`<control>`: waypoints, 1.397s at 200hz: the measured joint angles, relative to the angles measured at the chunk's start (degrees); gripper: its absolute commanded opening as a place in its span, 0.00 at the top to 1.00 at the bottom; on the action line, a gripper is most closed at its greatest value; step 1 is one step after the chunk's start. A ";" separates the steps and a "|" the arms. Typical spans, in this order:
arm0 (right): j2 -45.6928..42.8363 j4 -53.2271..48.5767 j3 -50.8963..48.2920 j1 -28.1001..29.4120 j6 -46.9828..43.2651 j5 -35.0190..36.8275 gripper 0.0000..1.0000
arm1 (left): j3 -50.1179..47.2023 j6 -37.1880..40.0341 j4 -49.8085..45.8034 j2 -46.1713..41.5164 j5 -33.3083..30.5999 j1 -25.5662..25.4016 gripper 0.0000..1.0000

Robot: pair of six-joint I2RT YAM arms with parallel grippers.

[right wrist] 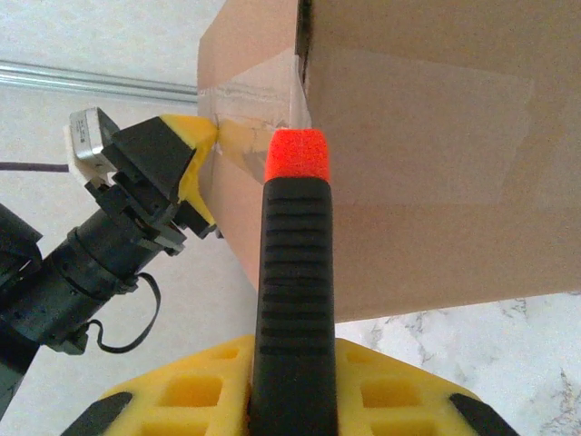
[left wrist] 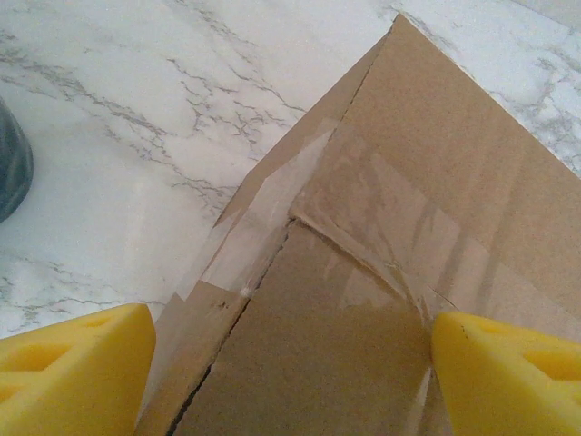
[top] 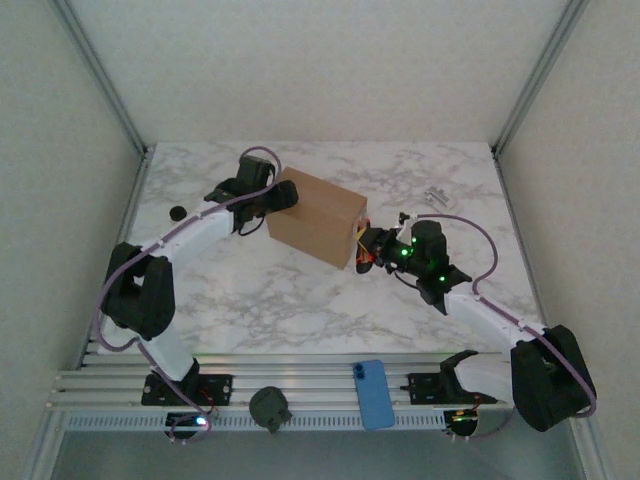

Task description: Unpack the express box

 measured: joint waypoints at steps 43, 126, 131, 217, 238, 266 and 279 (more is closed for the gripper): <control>0.00 0.94 -0.87 1.44 0.66 0.20 1.00 | 0.00 0.00 0.00 0.00 -0.22 -0.02 0.22; -3.63 -1.51 -2.47 2.89 0.28 -1.14 1.00 | 0.02 -0.20 0.09 0.04 -0.66 -0.13 0.21; -3.93 -2.03 -2.47 2.93 0.00 -1.40 1.00 | 0.02 -0.17 0.13 0.04 -0.66 -0.13 0.21; -5.38 -5.81 -2.45 -0.63 -4.59 -10.58 1.00 | 0.00 -0.22 0.20 0.07 -1.49 -0.37 0.21; -5.35 -5.92 -2.45 -0.90 -4.81 -11.87 1.00 | 0.00 -0.20 0.20 0.07 -1.51 -0.39 0.21; -5.38 -5.95 -2.45 -1.01 -4.79 -12.52 1.00 | 0.00 -0.20 0.20 0.07 -1.53 -0.39 0.21; -5.38 -5.92 -2.45 -1.01 -4.76 -12.63 1.00 | 0.00 -0.20 0.20 0.07 -1.53 -0.39 0.21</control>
